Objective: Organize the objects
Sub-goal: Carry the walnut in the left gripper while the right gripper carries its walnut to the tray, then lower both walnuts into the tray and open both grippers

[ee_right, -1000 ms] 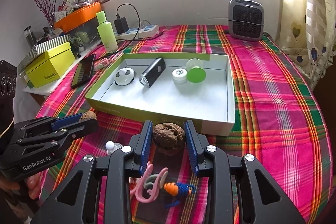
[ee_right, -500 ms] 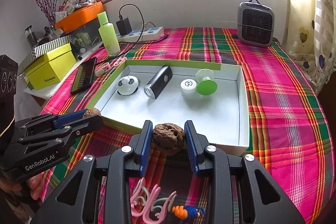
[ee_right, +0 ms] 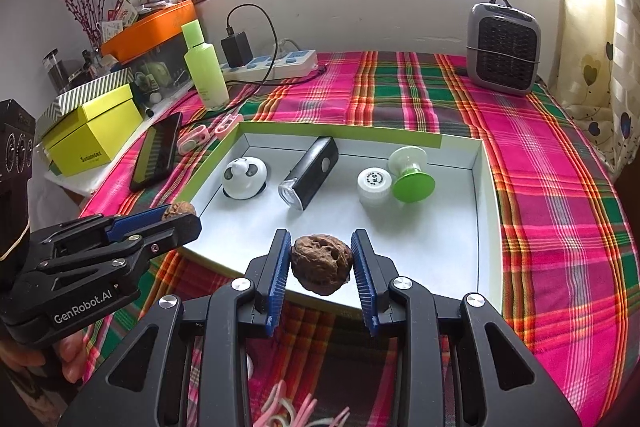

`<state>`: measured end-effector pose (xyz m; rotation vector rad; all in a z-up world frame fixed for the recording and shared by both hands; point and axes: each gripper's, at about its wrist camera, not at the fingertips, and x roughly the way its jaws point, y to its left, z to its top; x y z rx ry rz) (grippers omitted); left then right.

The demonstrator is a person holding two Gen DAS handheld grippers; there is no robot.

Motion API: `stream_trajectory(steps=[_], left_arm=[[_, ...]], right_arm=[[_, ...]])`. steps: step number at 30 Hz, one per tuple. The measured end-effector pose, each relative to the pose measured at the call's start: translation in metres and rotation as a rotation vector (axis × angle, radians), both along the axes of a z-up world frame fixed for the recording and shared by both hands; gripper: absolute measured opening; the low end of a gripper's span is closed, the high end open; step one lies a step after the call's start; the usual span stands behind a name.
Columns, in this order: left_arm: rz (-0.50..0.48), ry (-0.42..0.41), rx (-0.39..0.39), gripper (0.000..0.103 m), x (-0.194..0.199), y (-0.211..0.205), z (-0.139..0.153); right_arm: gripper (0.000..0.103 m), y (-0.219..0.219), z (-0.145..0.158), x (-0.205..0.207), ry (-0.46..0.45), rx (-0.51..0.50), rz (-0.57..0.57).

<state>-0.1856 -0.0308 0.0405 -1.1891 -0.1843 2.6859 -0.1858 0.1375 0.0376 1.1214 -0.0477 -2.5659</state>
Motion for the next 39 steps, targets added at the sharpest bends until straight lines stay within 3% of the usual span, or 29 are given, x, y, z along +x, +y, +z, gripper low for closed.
stream_trajectory(steps=[39], left_arm=[[-0.024, -0.044, -0.039, 0.028, -0.046, 0.012, -0.018]], right_arm=[[0.033, -0.013, -0.025, -0.045, -0.066, 0.055, 0.005]])
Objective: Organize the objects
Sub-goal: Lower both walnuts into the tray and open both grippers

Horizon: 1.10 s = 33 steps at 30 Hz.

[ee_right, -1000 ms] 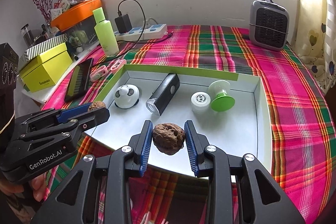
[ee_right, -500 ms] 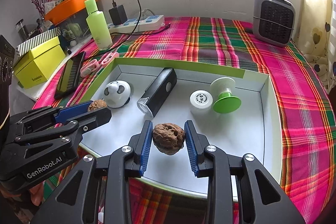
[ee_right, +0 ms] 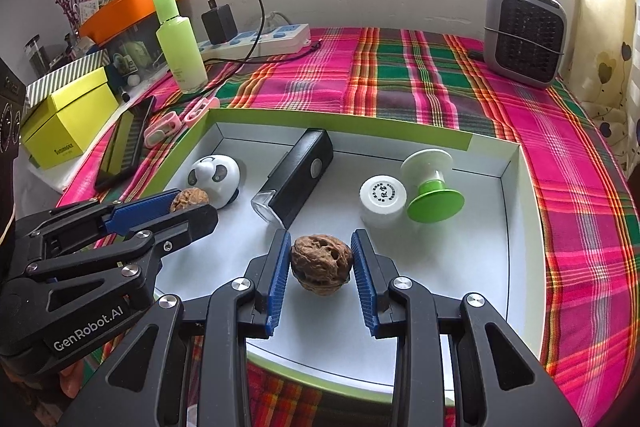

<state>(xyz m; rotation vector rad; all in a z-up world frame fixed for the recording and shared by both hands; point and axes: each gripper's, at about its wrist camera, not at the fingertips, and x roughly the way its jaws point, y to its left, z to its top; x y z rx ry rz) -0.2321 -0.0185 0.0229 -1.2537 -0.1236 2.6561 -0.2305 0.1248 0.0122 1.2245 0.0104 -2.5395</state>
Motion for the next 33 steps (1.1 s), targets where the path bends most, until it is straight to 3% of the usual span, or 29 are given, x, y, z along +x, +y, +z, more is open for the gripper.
stream_trajectory(steps=[33], left_arm=[[-0.009, -0.004, -0.045, 0.029, -0.013, 0.008, -0.004]], right_arm=[[0.033, -0.001, -0.006, -0.009, -0.013, 0.024, 0.005]])
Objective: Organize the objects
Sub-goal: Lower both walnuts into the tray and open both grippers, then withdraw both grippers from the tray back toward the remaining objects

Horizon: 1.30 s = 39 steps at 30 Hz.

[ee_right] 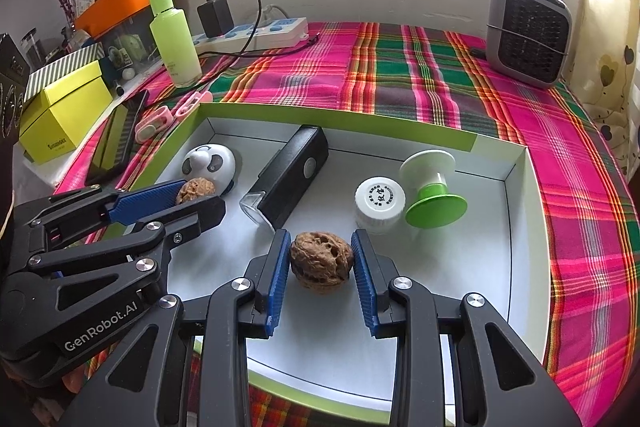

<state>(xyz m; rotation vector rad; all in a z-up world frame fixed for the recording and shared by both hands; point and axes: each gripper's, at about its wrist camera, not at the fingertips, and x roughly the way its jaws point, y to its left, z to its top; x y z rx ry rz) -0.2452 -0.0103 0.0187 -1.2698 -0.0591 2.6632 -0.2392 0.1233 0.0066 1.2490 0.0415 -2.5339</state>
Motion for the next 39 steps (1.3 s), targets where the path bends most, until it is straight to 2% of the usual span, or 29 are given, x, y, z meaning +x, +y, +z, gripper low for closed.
stream_trajectory(steps=[9, 14, 16, 22, 26, 39], left_arm=[[0.0, -0.004, -0.004, 0.03, 0.001, 0.0, -0.001], [0.008, 0.002, 0.0, 0.037, 0.002, -0.003, 0.001], [0.016, 0.006, -0.006, 0.039, 0.004, -0.003, 0.004], [0.02, 0.019, -0.012, 0.04, 0.013, -0.006, 0.01], [0.034, 0.037, -0.038, 0.041, 0.021, -0.006, 0.016], [0.046, 0.071, -0.043, 0.042, 0.049, -0.008, 0.029]], right_arm=[[0.033, 0.001, 0.002, 0.001, 0.005, 0.003, -0.006], [0.033, 0.003, 0.003, 0.002, 0.01, -0.006, -0.011], [0.038, 0.004, 0.005, 0.003, 0.014, -0.004, -0.013], [0.042, 0.005, 0.01, 0.008, 0.026, -0.014, -0.015], [0.042, 0.006, 0.013, 0.014, 0.036, -0.015, -0.017], [0.042, 0.013, 0.025, 0.037, 0.064, -0.022, -0.04]])
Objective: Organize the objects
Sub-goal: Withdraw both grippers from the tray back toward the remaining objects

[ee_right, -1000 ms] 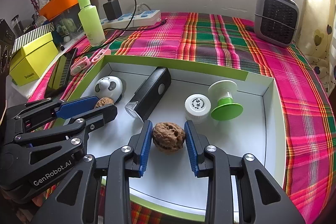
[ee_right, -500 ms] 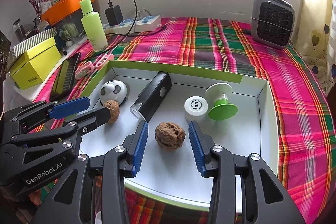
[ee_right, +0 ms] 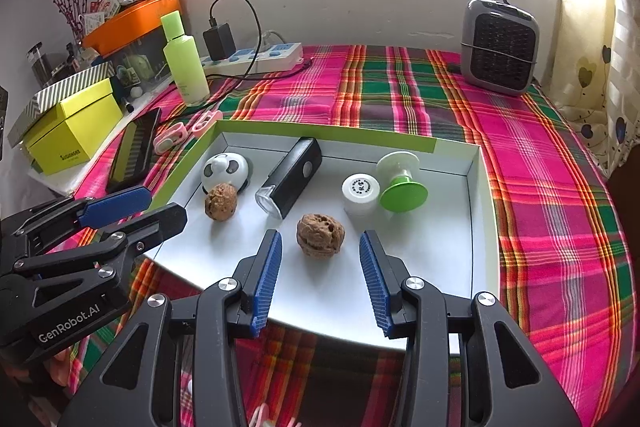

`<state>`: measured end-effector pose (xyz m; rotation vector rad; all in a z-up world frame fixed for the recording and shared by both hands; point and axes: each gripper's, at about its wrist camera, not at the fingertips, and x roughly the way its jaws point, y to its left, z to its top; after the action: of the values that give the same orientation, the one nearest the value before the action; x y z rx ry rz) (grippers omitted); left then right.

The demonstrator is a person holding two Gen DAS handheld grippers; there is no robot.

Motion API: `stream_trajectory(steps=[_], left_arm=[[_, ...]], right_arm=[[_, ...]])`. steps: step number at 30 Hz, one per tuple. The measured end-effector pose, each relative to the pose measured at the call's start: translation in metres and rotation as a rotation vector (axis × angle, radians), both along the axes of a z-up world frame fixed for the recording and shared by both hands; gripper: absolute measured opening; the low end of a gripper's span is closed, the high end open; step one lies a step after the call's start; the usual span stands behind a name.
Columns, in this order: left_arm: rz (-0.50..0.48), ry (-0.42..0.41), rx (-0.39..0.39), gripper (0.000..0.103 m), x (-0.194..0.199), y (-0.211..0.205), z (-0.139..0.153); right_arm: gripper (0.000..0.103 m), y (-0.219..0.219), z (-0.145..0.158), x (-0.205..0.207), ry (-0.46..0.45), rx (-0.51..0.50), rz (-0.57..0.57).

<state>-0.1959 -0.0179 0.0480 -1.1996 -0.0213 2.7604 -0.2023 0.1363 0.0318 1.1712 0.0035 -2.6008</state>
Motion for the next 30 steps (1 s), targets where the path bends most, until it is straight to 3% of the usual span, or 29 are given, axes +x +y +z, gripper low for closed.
stream_trajectory(steps=[30], left_arm=[[0.007, 0.021, 0.016, 0.042, 0.067, 0.005, -0.001]], right_arm=[[0.042, 0.014, 0.019, 0.067, 0.102, -0.002, -0.033]])
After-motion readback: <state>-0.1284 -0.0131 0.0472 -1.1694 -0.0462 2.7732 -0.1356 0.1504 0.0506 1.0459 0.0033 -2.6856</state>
